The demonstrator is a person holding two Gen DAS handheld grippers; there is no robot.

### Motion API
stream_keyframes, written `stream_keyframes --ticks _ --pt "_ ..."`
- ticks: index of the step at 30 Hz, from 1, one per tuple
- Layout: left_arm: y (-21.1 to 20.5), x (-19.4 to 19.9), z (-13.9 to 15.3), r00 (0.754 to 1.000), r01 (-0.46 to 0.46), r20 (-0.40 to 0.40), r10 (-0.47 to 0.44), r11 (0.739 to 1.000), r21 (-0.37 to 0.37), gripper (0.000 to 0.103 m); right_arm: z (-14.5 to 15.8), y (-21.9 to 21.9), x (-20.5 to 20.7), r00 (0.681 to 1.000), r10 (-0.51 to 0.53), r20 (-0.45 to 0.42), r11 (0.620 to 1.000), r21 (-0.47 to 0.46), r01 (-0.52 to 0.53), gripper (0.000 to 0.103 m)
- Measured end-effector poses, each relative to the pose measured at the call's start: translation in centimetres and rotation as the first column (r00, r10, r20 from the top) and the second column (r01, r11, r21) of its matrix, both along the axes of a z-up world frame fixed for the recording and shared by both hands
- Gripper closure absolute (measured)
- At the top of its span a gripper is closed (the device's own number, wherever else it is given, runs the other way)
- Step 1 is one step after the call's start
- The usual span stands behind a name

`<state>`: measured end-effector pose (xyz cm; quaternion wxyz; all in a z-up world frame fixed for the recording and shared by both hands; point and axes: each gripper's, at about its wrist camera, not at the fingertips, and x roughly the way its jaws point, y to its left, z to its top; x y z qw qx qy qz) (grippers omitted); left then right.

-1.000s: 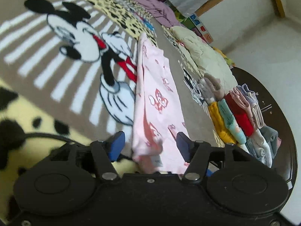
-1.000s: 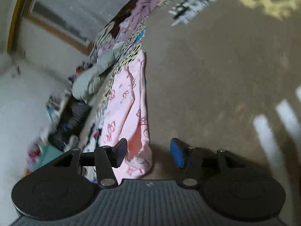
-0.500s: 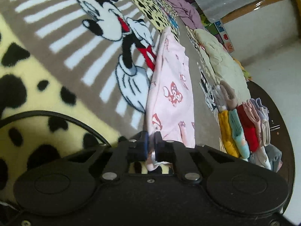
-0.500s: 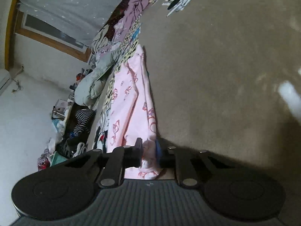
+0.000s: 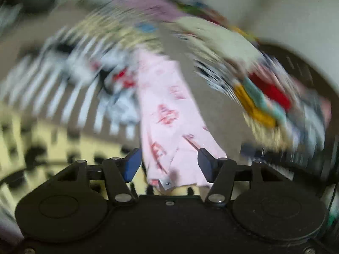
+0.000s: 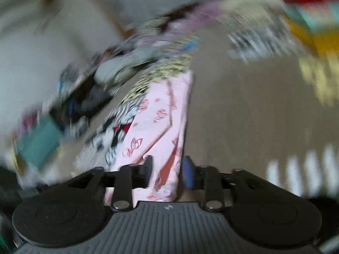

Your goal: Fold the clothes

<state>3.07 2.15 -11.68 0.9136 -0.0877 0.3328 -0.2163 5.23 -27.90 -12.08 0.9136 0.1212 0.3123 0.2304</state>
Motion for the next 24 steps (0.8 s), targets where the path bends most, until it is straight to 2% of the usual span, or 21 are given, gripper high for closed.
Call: stream_keyframes --ticks 1,2,3,4,5,6,7,8,9,10,12,13,15,17,19,22,23,24 --pt "-0.8 -0.6 0.4 0.996 0.059 0.062 -0.066 0.992 0.111 0.045 0.4 0.9 -0.5 0.997 0.057 0.053 0.991 -0.121 -0.050 0.057" --pt "-1.7 -1.1 0.4 0.985 0.108 0.109 -0.135 0.969 0.222 0.045 0.7 1.7 -1.0 0.988 0.119 0.098 0.966 -0.243 -0.093 0.057" --pt "-2.7 -1.7 0.1 0.967 0.145 0.147 -0.208 0.924 0.353 0.045 0.6 2.7 -1.6 0.974 0.189 0.124 0.926 -0.353 -0.135 0.057" --pt "-3.7 -2.4 -0.6 0.944 0.172 0.168 -0.285 0.857 0.487 0.045 0.1 3.4 -2.4 0.956 0.258 0.139 0.879 -0.444 -0.173 0.057" --pt "-4.4 -2.9 -1.4 0.920 0.194 0.172 -0.352 0.790 0.581 0.045 -0.5 4.3 -3.3 0.933 0.328 0.146 0.820 -0.534 -0.205 0.054" --pt "-4.8 -3.6 -2.5 0.894 0.208 0.172 -0.414 0.724 0.657 0.045 -1.3 5.0 -3.9 0.912 0.387 0.135 0.757 -0.612 -0.230 0.049" --pt "-5.1 -4.3 -3.6 0.865 0.215 0.168 -0.473 0.652 0.727 0.045 -2.1 5.4 -4.5 0.896 0.425 0.131 0.708 -0.664 -0.239 0.047" --pt "-5.2 -4.7 -4.6 0.845 0.212 0.162 -0.509 0.598 0.773 0.045 -2.9 5.8 -5.2 0.880 0.457 0.130 0.665 -0.707 -0.241 0.047" --pt "-5.2 -5.1 -5.5 0.824 0.199 0.173 -0.540 0.561 0.804 0.046 -3.7 6.1 -6.0 0.863 0.489 0.127 0.619 -0.748 -0.241 0.047" --pt "-5.1 -5.6 -6.3 0.799 0.181 0.188 -0.572 0.527 0.830 0.046 -3.9 6.5 -6.3 0.852 0.507 0.132 0.594 -0.769 -0.235 0.047" --pt "-5.1 -6.0 -7.3 0.762 0.134 0.225 -0.607 0.488 0.863 0.046 -4.0 7.0 -6.3 0.839 0.522 0.156 0.564 -0.800 -0.202 0.046" --pt "-5.1 -6.2 -7.8 0.744 0.109 0.242 -0.622 0.471 0.876 0.046 -4.3 7.4 -6.2 0.826 0.537 0.170 0.539 -0.823 -0.181 0.046" --pt "-5.3 -6.2 -8.7 0.702 0.060 0.261 -0.663 0.419 0.906 0.046 -5.2 8.1 -6.3 0.795 0.571 0.202 0.485 -0.865 -0.128 0.046" --pt "-5.3 -6.1 -9.2 0.676 0.012 0.281 -0.682 0.391 0.920 0.045 -5.8 8.7 -6.6 0.767 0.597 0.236 0.450 -0.890 -0.077 0.046" --pt "-5.2 -6.5 -9.8 0.646 -0.044 0.300 -0.701 0.358 0.933 0.045 -6.1 8.9 -7.0 0.751 0.604 0.267 0.442 -0.896 -0.037 0.047" --pt "-4.5 -7.7 -10.1 0.623 -0.108 0.330 -0.710 0.340 0.934 0.047 -6.5 8.6 -7.9 0.748 0.595 0.295 0.461 -0.887 -0.016 0.048" --pt "-4.3 -7.9 -10.3 0.618 -0.115 0.325 -0.716 0.326 0.938 0.048 -6.7 8.4 -8.1 0.749 0.591 0.299 0.466 -0.884 -0.015 0.048" --pt "-4.0 -8.2 -10.7 0.608 -0.118 0.310 -0.730 0.303 0.946 0.054 -6.7 8.2 -8.2 0.750 0.587 0.306 0.475 -0.880 -0.012 0.048"
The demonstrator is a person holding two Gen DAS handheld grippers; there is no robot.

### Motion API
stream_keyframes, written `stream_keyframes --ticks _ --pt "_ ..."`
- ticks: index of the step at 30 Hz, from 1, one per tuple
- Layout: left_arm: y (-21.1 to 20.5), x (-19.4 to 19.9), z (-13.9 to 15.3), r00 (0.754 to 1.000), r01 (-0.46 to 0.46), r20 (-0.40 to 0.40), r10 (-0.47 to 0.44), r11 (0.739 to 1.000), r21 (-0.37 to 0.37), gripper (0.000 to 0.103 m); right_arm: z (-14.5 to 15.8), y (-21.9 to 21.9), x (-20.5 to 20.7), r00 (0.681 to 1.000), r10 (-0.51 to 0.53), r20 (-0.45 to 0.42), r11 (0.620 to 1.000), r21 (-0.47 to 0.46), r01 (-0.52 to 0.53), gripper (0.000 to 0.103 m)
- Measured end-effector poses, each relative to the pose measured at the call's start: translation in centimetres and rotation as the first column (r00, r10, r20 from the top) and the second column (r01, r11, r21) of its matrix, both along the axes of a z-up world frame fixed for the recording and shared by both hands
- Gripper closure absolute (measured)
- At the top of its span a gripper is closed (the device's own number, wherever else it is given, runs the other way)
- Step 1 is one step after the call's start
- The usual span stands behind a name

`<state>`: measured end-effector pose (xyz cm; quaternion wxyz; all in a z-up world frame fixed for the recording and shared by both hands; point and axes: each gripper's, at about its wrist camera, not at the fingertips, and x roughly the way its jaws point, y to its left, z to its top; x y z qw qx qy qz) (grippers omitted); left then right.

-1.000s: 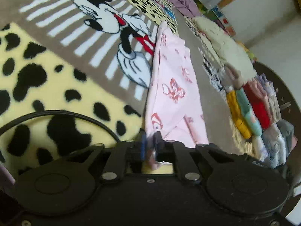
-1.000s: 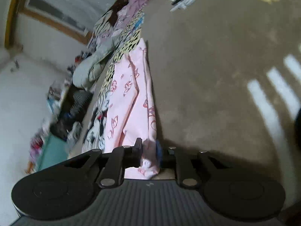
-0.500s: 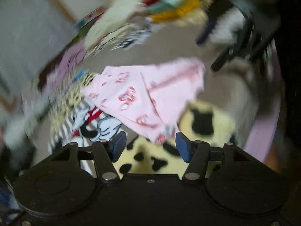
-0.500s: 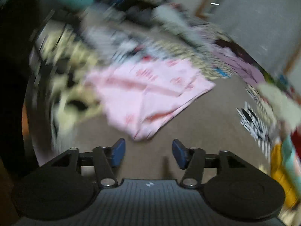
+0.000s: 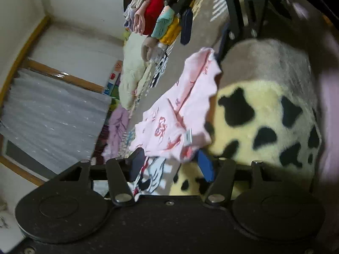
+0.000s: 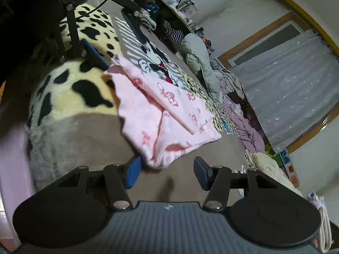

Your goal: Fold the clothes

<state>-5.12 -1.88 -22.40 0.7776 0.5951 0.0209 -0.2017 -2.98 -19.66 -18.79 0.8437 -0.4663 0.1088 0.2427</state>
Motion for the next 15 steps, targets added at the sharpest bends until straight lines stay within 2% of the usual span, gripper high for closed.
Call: stream_keyframes --ticks 2,6,9,11,13,14,15 --pt "0.4 -0.4 -0.6 0.999 0.031 0.016 -0.032 0.999 0.044 0.057 0.1 0.0 0.0 1.000 -0.005 0.004 1.000 0.015 0.005 0.049" --pt "0.5 0.1 -0.6 0.995 0.093 0.019 -0.095 0.990 0.102 0.056 1.3 0.4 1.4 1.000 -0.008 -0.016 0.996 0.093 0.009 0.049" --pt "0.6 0.9 0.0 0.994 0.104 0.014 -0.105 0.992 0.068 0.051 2.4 0.2 2.2 0.999 -0.029 -0.020 0.986 0.162 0.031 0.049" --pt "0.8 1.0 0.3 0.996 0.085 0.033 -0.086 0.995 0.044 0.051 2.5 0.0 2.0 1.000 -0.018 -0.011 0.987 0.160 0.019 0.049" --pt "0.7 1.1 0.3 0.998 0.058 0.027 -0.058 0.998 0.004 0.061 1.8 -0.1 1.7 1.000 0.010 -0.012 0.992 0.123 -0.008 0.049" --pt "0.6 1.2 0.2 0.999 0.047 0.017 -0.047 0.999 -0.005 0.064 1.5 -0.1 1.7 0.999 0.023 -0.031 0.994 0.111 -0.020 0.050" --pt "0.4 1.2 0.2 0.999 0.043 0.012 -0.043 0.999 -0.003 0.070 1.2 -0.1 1.7 0.998 0.035 -0.056 0.994 0.102 -0.029 0.068"
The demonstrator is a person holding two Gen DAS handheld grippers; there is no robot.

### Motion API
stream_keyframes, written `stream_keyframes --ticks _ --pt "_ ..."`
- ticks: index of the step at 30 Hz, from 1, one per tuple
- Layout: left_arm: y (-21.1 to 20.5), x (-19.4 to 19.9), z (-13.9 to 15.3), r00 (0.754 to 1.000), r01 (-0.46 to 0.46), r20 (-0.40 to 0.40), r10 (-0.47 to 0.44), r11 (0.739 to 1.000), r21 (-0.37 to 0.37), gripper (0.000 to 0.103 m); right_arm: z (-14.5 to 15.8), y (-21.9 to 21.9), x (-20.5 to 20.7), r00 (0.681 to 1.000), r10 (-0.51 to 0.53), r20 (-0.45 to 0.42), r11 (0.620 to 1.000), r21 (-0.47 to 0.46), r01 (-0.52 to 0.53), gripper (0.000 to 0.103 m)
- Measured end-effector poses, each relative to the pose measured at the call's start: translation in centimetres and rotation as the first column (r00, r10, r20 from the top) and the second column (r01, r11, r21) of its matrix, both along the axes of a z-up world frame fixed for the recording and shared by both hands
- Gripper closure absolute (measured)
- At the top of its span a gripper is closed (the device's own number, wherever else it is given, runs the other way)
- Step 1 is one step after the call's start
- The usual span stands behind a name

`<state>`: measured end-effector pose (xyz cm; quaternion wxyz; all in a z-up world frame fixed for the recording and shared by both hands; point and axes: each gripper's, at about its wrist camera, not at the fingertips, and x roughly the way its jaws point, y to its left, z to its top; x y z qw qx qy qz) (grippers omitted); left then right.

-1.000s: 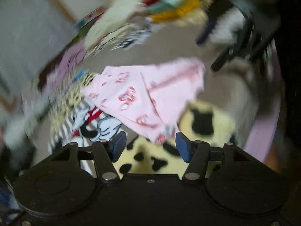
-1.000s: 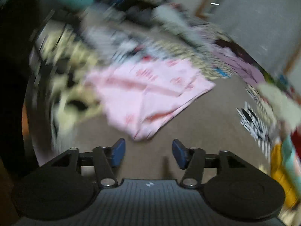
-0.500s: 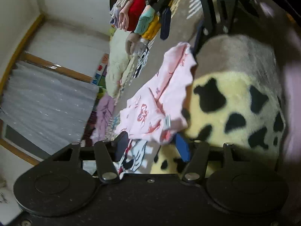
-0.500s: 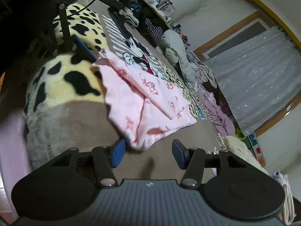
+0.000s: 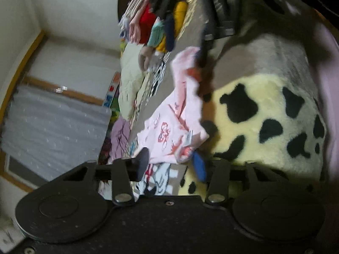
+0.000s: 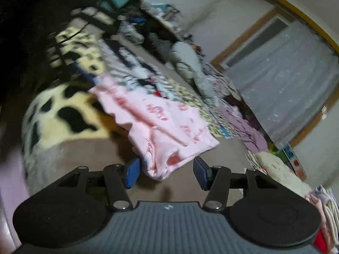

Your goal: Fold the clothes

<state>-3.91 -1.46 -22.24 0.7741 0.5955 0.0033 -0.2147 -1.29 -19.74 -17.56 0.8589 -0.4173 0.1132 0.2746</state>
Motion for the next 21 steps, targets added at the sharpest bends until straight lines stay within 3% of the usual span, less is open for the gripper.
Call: stream_keyframes --ticks 1,4,8,12,14,17,21 --pt "-0.2 0.0 -0.1 1.000 0.000 -0.001 0.000 1.000 0.005 0.076 -0.3 0.0 0.0 1.000 0.011 -0.025 1.000 -0.009 -0.012 0.078" --pt "-0.9 0.0 0.1 0.999 -0.005 -0.034 0.006 1.000 0.020 0.094 0.1 0.0 0.4 0.997 0.015 -0.081 1.000 0.005 -0.014 0.086" --pt "-1.2 -0.3 1.4 0.997 -0.024 -0.067 0.023 1.000 -0.013 0.097 1.8 -0.2 -0.2 0.994 0.017 -0.109 0.999 0.048 -0.012 0.087" --pt "-1.1 -1.5 4.0 0.992 -0.046 -0.119 0.034 0.994 -0.097 0.097 4.3 -1.2 -2.3 0.991 0.020 -0.129 0.994 0.111 -0.006 0.087" --pt "-0.9 -1.9 5.8 0.983 -0.069 -0.181 0.039 0.984 -0.162 0.097 5.7 -1.7 -2.7 0.989 0.025 -0.144 0.991 0.131 -0.006 0.087" --pt "-0.6 -0.9 8.4 0.955 -0.127 -0.294 0.044 0.955 -0.268 0.097 7.9 -2.5 -1.6 0.978 0.022 -0.210 0.980 0.197 0.021 0.087" --pt "0.5 3.5 11.8 0.889 -0.251 -0.456 0.032 0.868 -0.428 0.097 11.6 -3.2 3.0 0.951 0.032 -0.306 0.953 0.296 0.063 0.087"
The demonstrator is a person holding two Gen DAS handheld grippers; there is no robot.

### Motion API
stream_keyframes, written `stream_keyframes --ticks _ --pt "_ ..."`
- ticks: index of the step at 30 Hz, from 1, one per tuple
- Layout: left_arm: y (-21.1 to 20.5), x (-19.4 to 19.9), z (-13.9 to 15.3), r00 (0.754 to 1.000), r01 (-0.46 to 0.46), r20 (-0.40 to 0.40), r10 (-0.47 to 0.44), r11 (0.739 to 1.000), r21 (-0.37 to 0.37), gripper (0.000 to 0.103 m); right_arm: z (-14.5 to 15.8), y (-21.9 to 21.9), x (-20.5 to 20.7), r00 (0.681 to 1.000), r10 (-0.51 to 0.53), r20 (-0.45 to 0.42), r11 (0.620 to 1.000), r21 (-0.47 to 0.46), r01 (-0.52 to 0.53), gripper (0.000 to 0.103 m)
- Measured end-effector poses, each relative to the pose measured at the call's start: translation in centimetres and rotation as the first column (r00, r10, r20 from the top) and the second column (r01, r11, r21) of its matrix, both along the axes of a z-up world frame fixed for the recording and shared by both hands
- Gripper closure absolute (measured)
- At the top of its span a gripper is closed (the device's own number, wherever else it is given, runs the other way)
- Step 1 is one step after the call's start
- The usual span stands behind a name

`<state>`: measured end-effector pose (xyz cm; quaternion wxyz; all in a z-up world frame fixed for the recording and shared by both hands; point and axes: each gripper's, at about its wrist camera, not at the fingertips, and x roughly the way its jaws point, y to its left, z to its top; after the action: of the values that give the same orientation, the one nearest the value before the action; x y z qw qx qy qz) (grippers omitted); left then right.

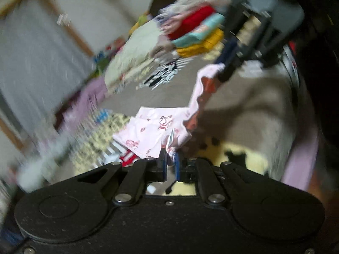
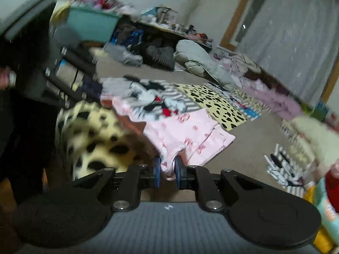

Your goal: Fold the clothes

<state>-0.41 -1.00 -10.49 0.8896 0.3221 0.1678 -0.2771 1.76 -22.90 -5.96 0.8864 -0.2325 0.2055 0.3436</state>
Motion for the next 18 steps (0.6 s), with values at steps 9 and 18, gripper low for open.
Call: stream_keyframes --ticks 9,18 --pt "1.5 13.0 4.3 0.973 -0.151 -0.209 0.102 0.960 -0.235 0.097 4.1 1.3 12.7 0.994 -0.022 -0.111 0.999 0.033 0.025 0.088" --pt "2.3 23.2 3.7 0.936 -0.200 -0.335 0.103 0.942 -0.271 0.097 2.0 0.2 24.6 0.942 -0.063 -0.330 0.985 0.132 0.112 0.087"
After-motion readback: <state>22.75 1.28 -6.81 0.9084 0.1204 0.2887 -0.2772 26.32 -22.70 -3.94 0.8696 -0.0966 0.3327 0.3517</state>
